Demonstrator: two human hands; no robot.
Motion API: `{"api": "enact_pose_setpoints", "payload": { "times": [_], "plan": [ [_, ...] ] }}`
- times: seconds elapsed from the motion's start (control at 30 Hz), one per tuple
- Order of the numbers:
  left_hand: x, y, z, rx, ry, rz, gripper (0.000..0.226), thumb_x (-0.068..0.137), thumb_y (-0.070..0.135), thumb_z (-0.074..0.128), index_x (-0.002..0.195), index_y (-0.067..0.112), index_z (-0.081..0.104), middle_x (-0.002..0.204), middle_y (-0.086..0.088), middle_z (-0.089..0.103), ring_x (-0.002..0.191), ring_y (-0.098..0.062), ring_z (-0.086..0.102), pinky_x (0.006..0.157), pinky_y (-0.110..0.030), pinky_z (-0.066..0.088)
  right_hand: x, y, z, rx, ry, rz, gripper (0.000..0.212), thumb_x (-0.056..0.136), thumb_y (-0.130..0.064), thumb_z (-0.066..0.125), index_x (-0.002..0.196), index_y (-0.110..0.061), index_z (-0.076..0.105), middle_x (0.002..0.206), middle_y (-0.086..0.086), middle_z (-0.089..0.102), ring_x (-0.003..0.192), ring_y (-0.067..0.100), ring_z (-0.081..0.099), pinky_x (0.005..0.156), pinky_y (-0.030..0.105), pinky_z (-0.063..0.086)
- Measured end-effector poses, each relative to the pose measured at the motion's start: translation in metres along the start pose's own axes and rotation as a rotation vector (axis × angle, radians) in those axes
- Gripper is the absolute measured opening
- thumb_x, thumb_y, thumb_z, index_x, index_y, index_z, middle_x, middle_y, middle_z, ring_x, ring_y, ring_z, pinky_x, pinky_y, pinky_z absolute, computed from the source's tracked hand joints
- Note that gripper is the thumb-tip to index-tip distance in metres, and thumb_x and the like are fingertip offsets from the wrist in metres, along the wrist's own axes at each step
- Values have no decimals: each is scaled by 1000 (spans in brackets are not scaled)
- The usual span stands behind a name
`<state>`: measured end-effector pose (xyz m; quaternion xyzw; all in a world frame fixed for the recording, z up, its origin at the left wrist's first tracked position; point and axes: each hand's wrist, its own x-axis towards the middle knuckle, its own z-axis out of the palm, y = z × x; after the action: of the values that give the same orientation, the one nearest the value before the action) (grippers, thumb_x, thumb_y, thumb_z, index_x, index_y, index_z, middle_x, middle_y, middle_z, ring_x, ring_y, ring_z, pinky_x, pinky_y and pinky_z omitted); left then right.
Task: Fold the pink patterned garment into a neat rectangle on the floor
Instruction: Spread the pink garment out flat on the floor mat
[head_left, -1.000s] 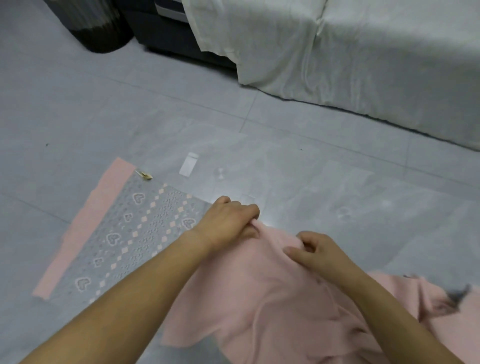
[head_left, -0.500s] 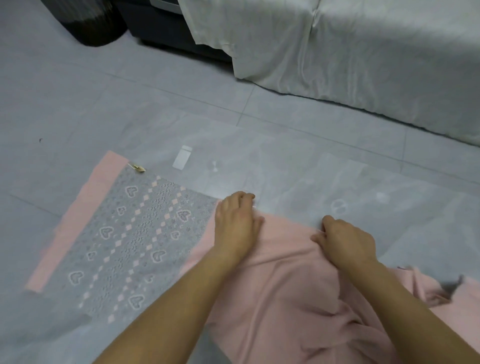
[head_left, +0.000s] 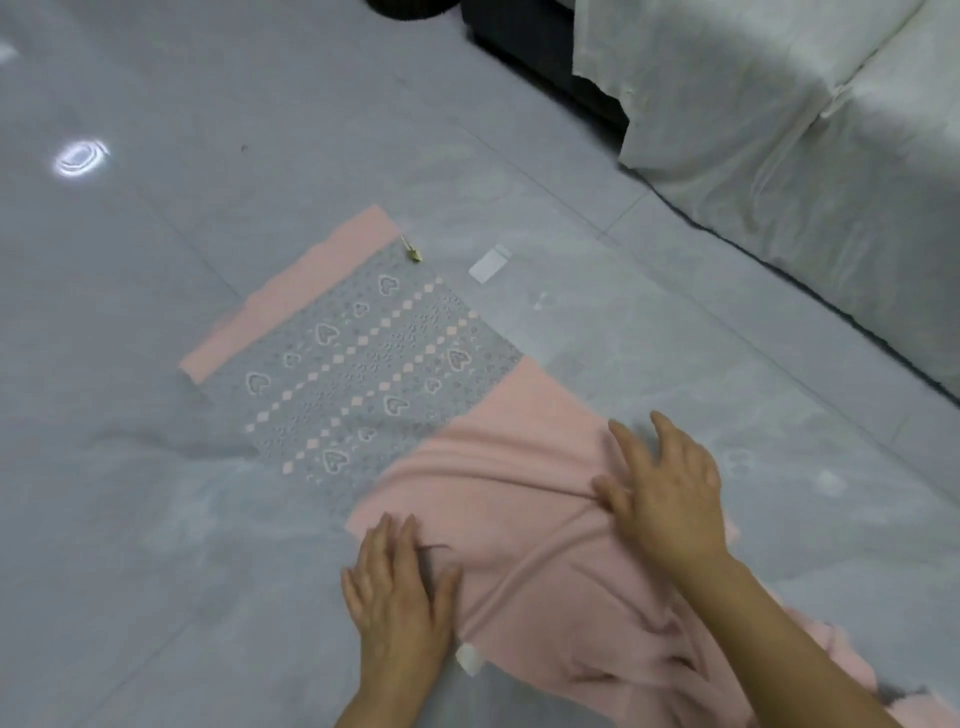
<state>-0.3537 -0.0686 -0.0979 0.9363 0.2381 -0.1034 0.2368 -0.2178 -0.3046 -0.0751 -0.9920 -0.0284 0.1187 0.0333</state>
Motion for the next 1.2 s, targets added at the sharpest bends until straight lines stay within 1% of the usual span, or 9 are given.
{"api": "enact_pose_setpoints", "payload": {
  "times": [0.13,0.27,0.33,0.47,0.63,0.83,0.93,1.07,1.2],
  "plan": [
    [-35,16,20,-88,8,-130,67,74,56,39,134,25,32,138,-21,45,124,-31,38,95,-61,37,6,13,-1,-4,-117,4,63,84,-56,47,141,-35,28,150,17,25,132,38,32,107,49,26],
    [-43,48,32,-380,105,-257,65,83,35,54,141,22,27,143,-18,29,130,-36,35,103,-41,34,15,18,5,39,-61,60,71,81,-55,54,140,-25,31,129,23,44,114,42,47,98,52,32],
    [-41,61,33,-549,116,-353,69,85,17,60,143,17,24,141,-13,24,127,-28,37,100,-23,30,19,19,9,50,-67,119,65,82,-53,53,134,-17,37,120,25,51,108,43,51,96,53,33],
    [-45,80,29,-661,66,-560,64,88,19,58,141,14,22,141,-10,42,122,-30,49,92,-28,38,24,19,17,51,-132,170,43,84,-50,53,102,-11,52,102,18,64,98,35,60,93,47,33],
    [-62,73,27,-648,154,-504,60,91,24,50,143,28,19,142,2,44,118,-28,54,89,-32,43,22,19,18,50,-37,97,39,89,-44,48,90,-6,56,91,21,62,85,40,60,83,45,38],
    [-92,50,27,-583,146,-410,64,91,20,51,141,41,17,140,7,42,114,-4,43,87,-10,27,14,30,10,57,-39,-8,35,90,-45,46,89,-11,47,73,21,65,72,40,60,62,36,32],
    [-107,45,31,-566,110,-415,65,79,35,44,134,58,17,127,13,45,112,-11,50,85,-16,32,15,36,14,0,-53,-22,38,89,-48,45,89,-11,46,72,20,65,72,39,61,62,36,31],
    [-117,38,42,-568,119,-451,69,84,24,56,142,40,21,137,0,48,118,-23,53,84,-21,36,13,40,16,-17,-59,8,37,89,-49,47,89,-12,43,72,18,65,70,37,61,65,38,33],
    [-113,26,45,-290,118,-409,74,75,21,70,138,37,34,115,-9,52,102,-33,55,77,-37,48,2,32,15,-5,116,-48,51,83,-43,59,118,-9,47,108,24,59,96,41,56,89,51,35]
  ]
}}
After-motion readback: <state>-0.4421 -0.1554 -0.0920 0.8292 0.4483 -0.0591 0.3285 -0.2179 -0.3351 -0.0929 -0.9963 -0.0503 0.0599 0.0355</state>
